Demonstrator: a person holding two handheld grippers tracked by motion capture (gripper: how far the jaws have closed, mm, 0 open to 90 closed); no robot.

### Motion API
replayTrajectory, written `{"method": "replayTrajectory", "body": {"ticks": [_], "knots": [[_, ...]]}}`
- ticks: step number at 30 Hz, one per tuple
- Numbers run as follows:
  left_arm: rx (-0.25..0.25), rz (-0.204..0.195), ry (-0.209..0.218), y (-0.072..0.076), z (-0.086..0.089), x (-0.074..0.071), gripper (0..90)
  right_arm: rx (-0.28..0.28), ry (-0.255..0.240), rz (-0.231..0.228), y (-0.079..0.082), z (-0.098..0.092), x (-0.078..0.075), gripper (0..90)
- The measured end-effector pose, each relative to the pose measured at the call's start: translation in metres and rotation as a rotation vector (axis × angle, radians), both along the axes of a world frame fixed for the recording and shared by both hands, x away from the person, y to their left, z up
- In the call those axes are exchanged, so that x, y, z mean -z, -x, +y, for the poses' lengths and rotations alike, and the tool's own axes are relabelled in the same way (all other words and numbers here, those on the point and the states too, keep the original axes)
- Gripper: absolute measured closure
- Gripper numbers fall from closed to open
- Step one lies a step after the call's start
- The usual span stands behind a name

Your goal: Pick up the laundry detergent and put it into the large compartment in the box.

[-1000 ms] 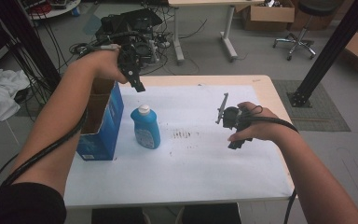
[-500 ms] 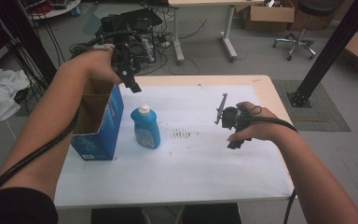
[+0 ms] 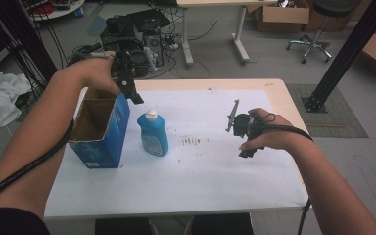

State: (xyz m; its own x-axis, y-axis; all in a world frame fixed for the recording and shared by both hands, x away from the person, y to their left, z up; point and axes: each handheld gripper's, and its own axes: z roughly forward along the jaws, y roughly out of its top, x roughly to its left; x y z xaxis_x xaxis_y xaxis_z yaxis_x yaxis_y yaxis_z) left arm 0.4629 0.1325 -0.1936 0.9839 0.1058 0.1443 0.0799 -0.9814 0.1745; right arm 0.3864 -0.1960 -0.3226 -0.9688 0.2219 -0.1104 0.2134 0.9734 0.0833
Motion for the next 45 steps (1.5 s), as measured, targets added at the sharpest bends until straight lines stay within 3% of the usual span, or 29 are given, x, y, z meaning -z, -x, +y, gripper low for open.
{"method": "replayTrajectory", "body": {"ticks": [14, 25, 45], "knots": [[0.047, 0.005, -0.005, 0.018, -0.005, 0.001, 0.2, -0.007, -0.004, -0.008, 0.003, 0.002, 0.002, 15.8], [0.077, 0.003, -0.041, 0.03, -0.007, 0.001, 0.4, -0.012, 0.005, -0.01, 0.006, 0.002, 0.001, 15.8], [0.174, 0.026, -0.092, 0.033, -0.022, 0.02, 0.4, 0.008, -0.008, -0.018, 0.013, -0.001, -0.001, 15.8]]}}
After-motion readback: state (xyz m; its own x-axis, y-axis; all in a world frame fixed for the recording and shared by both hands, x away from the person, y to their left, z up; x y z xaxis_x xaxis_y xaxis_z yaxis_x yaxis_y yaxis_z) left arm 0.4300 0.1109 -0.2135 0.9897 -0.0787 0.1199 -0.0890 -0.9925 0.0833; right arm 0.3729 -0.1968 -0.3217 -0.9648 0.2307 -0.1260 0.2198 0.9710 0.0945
